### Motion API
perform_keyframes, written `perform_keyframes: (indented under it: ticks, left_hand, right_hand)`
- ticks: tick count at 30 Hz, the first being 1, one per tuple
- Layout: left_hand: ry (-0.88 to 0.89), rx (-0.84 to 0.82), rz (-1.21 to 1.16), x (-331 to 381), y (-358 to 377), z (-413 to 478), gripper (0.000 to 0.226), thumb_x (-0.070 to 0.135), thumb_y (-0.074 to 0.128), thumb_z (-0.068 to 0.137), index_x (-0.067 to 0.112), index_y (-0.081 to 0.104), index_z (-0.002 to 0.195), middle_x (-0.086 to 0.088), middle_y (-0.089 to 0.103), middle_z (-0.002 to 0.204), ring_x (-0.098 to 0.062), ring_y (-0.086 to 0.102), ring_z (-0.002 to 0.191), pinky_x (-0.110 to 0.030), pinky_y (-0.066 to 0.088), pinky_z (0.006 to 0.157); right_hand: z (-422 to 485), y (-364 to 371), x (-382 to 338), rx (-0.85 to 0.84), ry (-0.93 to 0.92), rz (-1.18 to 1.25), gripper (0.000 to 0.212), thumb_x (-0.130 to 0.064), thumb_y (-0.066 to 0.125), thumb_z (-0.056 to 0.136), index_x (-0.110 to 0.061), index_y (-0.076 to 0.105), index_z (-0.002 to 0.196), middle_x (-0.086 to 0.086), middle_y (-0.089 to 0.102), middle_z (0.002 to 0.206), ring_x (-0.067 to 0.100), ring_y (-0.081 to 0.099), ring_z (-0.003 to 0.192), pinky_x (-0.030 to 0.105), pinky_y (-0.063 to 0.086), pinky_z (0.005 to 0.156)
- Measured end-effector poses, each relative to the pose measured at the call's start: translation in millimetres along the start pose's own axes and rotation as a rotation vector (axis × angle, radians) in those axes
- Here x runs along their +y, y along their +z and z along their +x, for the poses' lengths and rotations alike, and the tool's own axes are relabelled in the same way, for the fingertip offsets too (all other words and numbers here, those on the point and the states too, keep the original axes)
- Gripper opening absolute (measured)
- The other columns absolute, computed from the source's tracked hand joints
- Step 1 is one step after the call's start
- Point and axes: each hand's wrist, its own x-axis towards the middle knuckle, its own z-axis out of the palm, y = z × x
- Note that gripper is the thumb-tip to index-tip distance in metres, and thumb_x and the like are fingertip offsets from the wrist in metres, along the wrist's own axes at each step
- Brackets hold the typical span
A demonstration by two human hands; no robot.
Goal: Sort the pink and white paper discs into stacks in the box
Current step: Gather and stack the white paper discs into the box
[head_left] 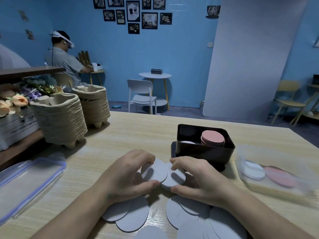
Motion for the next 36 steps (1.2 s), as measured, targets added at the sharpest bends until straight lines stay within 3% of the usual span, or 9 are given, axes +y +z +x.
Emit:
perform_keyframes:
  ticks: [2, 5, 13, 21, 27, 31, 36]
  left_hand:
    - [0.038, 0.009, 0.015, 3, 1, 1, 0.040, 0.060, 0.072, 0.087, 0.035, 0.049, 0.108, 0.010, 0.066, 0.116, -0.012, 0.062, 0.109, -0.035, 0.056, 0.084]
    - [0.083, 0.025, 0.026, 7, 3, 4, 0.040, 0.059, 0.072, 0.088, 0.038, 0.046, 0.108, 0.009, 0.067, 0.116, -0.013, 0.063, 0.109, -0.034, 0.057, 0.084]
    - [0.068, 0.000, -0.020, 4, 10, 4, 0.051, 0.070, 0.069, 0.086, 0.034, 0.051, 0.116, 0.012, 0.062, 0.136, -0.004, 0.056, 0.120, -0.026, 0.053, 0.094]
    - [0.086, 0.029, -0.078, 2, 10, 3, 0.042, 0.053, 0.076, 0.088, 0.030, 0.055, 0.116, 0.009, 0.068, 0.117, -0.006, 0.062, 0.101, -0.034, 0.055, 0.082]
    - [0.105, 0.033, -0.107, 3, 11, 4, 0.039, 0.051, 0.076, 0.090, 0.026, 0.057, 0.114, 0.008, 0.067, 0.118, -0.009, 0.063, 0.103, -0.035, 0.056, 0.080]
    - [0.100, 0.017, -0.133, 2, 12, 5, 0.038, 0.051, 0.075, 0.091, 0.027, 0.057, 0.115, 0.009, 0.067, 0.118, -0.010, 0.064, 0.103, -0.035, 0.056, 0.081]
    - [0.094, 0.008, -0.176, 4, 11, 6, 0.034, 0.049, 0.078, 0.090, 0.023, 0.062, 0.106, 0.010, 0.067, 0.124, -0.005, 0.063, 0.112, -0.030, 0.055, 0.087]
  right_hand:
    - [1, 2, -2, 0.010, -0.019, 0.005, 0.044, -0.052, 0.075, 0.089, -0.033, 0.056, 0.124, -0.011, 0.064, 0.127, 0.006, 0.062, 0.114, 0.031, 0.052, 0.092]
    - [3, 5, -3, 0.006, -0.063, -0.001, 0.044, -0.048, 0.075, 0.092, -0.030, 0.059, 0.129, -0.010, 0.060, 0.136, 0.003, 0.057, 0.126, 0.026, 0.049, 0.101]
    - [3, 6, -6, 0.034, -0.058, 0.000, 0.026, -0.051, 0.072, 0.094, -0.031, 0.063, 0.108, -0.008, 0.056, 0.144, 0.001, 0.052, 0.134, 0.022, 0.045, 0.105]
    - [3, 6, -5, 0.033, -0.031, 0.004, 0.027, -0.051, 0.073, 0.091, -0.031, 0.063, 0.106, -0.009, 0.056, 0.144, -0.003, 0.048, 0.137, 0.027, 0.045, 0.106]
    - [4, 4, -7, 0.030, -0.049, 0.047, 0.030, -0.043, 0.077, 0.090, -0.024, 0.061, 0.107, -0.007, 0.064, 0.129, -0.005, 0.044, 0.141, 0.026, 0.047, 0.103]
    - [3, 3, -7, 0.054, -0.068, 0.066, 0.030, -0.041, 0.079, 0.090, -0.021, 0.063, 0.105, -0.004, 0.066, 0.131, -0.005, 0.045, 0.141, 0.023, 0.047, 0.101]
    - [5, 5, -7, 0.076, -0.075, 0.094, 0.029, -0.044, 0.078, 0.090, -0.022, 0.062, 0.103, 0.000, 0.066, 0.135, -0.004, 0.044, 0.143, 0.029, 0.049, 0.104]
